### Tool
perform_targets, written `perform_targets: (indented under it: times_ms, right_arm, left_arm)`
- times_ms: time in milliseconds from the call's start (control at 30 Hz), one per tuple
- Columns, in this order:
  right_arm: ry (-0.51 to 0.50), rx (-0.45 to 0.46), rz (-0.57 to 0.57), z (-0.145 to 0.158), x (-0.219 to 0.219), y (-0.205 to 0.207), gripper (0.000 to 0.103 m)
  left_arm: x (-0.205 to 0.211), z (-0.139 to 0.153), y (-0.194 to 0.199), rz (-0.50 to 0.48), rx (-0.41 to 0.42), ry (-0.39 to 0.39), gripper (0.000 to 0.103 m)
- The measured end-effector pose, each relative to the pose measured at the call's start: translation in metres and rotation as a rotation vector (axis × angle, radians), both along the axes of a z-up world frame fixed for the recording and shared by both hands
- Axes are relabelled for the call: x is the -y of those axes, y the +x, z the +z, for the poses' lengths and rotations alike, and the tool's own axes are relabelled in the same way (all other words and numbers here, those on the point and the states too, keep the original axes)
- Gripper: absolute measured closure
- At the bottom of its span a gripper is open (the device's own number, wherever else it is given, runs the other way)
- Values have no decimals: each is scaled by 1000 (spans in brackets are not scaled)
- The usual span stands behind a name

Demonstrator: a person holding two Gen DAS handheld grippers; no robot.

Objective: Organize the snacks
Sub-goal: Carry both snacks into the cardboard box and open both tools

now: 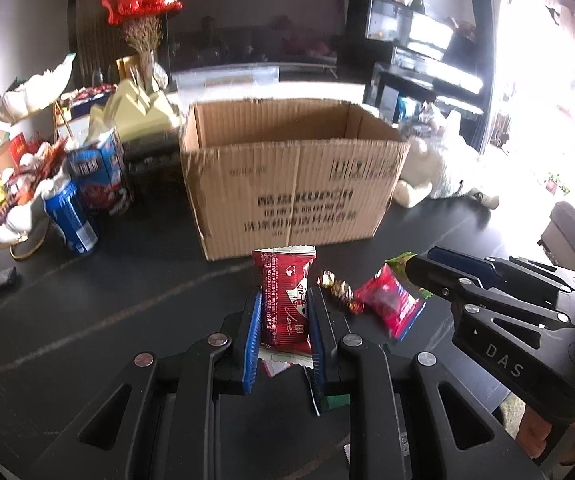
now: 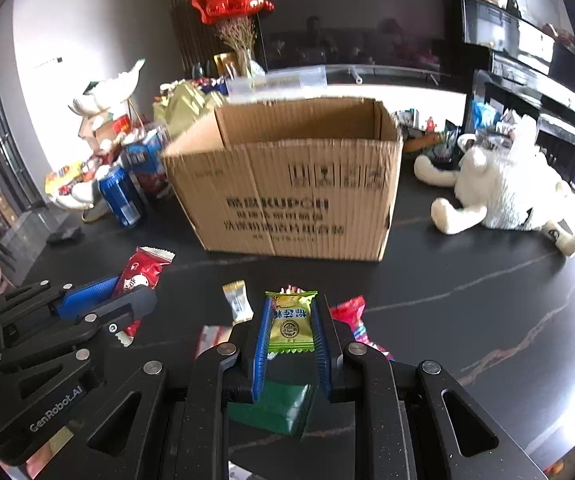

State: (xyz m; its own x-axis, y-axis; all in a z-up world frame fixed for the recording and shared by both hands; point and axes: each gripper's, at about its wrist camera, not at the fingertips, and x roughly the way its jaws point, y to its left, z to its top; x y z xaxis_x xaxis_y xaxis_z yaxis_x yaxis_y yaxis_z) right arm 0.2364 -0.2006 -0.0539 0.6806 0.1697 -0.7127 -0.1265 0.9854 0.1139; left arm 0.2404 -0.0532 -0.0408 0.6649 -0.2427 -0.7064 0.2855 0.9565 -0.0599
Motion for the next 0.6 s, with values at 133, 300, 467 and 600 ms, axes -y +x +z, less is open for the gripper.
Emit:
perform_targets:
  times_ms: [133, 300, 467, 600]
  right_arm:
    - [-2, 45, -3, 18, 1, -3, 81]
    - [-6, 96, -3, 38, 2, -4, 81]
    - [-22, 137, 1, 54, 2, 4, 81]
    - [-39, 170, -1, 68, 1, 12, 81]
  left_arm:
    - [0, 14, 2, -3, 27, -9, 81]
    - [1, 31, 8, -7, 62, -14, 81]
    - [1, 49, 19, -3, 103, -13, 81]
    - [0, 59, 26, -1, 126, -2, 81]
